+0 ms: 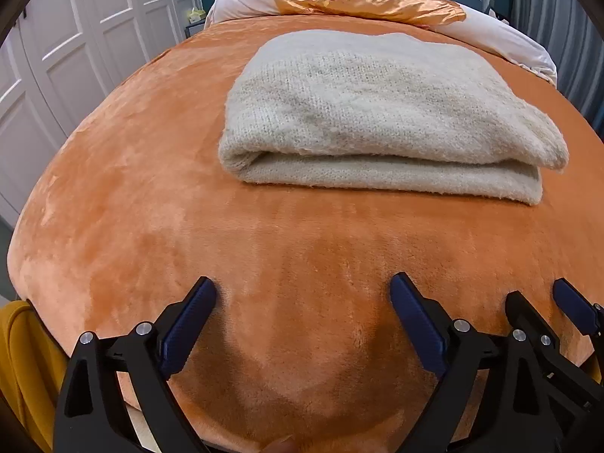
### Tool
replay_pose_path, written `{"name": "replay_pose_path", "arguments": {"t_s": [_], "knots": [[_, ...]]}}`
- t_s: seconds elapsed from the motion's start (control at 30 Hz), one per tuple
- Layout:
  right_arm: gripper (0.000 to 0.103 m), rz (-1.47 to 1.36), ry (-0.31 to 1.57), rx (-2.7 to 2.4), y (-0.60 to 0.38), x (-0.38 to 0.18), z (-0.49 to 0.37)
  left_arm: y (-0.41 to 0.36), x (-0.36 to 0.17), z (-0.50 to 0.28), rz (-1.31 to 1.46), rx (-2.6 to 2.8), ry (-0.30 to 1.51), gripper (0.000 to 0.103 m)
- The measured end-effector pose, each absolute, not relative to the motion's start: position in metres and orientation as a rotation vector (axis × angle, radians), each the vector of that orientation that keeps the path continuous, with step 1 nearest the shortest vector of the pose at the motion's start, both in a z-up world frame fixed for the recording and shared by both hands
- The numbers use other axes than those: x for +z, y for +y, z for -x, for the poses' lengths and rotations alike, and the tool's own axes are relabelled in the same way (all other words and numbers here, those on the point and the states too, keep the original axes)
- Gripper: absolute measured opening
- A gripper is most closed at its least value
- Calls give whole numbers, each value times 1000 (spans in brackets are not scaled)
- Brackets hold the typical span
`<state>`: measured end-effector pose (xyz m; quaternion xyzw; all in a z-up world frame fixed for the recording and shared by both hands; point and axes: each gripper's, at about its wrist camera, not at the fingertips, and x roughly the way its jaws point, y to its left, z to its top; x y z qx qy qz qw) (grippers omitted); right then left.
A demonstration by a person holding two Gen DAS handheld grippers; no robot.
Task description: Fold small clothes
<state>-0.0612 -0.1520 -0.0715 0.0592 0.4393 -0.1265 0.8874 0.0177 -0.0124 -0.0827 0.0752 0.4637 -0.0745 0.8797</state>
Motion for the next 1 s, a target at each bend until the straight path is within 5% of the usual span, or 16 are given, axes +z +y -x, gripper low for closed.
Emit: {"name": "replay_pose_path", "arguments": {"t_s": [1.0], "knots": [[55,-141,958,-308,-149,-52,58,-27,-63,-20,-201,-100,1044,89]]}}
